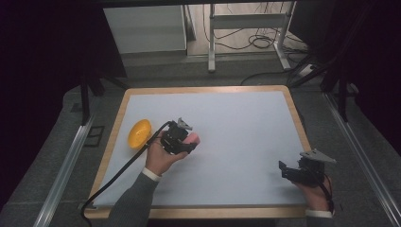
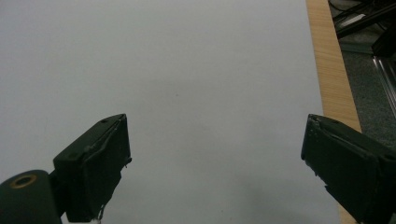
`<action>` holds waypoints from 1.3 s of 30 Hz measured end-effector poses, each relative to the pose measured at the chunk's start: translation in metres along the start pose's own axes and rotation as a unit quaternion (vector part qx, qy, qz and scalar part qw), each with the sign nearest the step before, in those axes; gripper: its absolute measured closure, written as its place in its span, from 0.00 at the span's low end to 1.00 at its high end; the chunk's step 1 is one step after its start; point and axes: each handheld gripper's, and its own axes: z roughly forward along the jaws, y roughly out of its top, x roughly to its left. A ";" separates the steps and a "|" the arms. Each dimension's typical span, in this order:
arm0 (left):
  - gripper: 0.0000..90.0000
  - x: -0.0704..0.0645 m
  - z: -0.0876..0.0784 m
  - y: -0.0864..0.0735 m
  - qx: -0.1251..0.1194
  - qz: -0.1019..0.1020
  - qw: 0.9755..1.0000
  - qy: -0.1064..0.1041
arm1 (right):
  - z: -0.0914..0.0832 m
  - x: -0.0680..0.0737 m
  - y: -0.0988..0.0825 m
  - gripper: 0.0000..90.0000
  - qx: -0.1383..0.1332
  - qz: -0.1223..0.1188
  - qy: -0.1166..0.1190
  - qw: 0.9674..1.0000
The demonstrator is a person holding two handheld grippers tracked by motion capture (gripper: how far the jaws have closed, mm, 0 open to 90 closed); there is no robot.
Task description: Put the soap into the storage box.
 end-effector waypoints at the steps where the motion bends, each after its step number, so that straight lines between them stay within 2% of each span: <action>1: 0.67 0.002 -0.001 -0.001 0.001 0.000 1.000 0.002 | 0.000 0.000 0.000 0.09 0.001 0.000 0.001 1.000; 8: 0.67 0.009 -0.008 -0.005 -0.003 -0.007 1.000 0.010 | 0.001 0.001 0.000 0.09 0.004 -0.001 0.000 1.000; 39: 0.67 0.028 -0.033 -0.009 -0.019 -0.022 0.999 0.030 | 0.002 0.001 -0.001 0.09 0.006 -0.004 -0.001 1.000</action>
